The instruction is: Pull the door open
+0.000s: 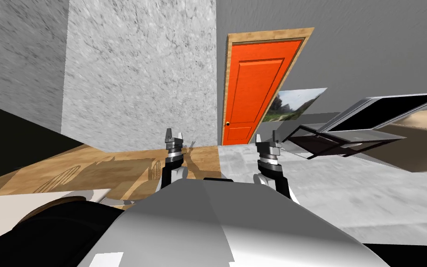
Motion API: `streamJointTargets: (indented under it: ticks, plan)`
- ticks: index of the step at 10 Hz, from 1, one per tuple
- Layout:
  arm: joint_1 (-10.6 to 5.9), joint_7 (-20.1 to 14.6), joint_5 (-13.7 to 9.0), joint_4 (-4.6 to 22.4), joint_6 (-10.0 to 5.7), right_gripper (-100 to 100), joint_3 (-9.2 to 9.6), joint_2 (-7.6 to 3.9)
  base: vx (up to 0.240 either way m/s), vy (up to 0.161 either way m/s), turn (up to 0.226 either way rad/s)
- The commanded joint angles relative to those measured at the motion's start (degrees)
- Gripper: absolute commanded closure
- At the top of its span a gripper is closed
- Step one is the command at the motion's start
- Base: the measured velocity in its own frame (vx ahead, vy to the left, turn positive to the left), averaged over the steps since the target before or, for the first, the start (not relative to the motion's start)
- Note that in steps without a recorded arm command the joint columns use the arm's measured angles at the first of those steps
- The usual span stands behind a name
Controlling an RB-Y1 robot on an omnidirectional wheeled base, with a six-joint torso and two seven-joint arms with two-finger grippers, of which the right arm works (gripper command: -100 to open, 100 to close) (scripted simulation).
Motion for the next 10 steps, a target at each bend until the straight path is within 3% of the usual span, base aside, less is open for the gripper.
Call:
streamJointTargets:
  ticks: [1,10]
  plan:
    - [-0.61,-1.75,-1.24,1.77,-0.4,-100,0.51,-0.34,0.127,-0.027,0.091]
    - [-3.36,-12.27,-9.19,13.6,-4.1,-100,3.42,-2.84,0.118,-0.028,0.098]
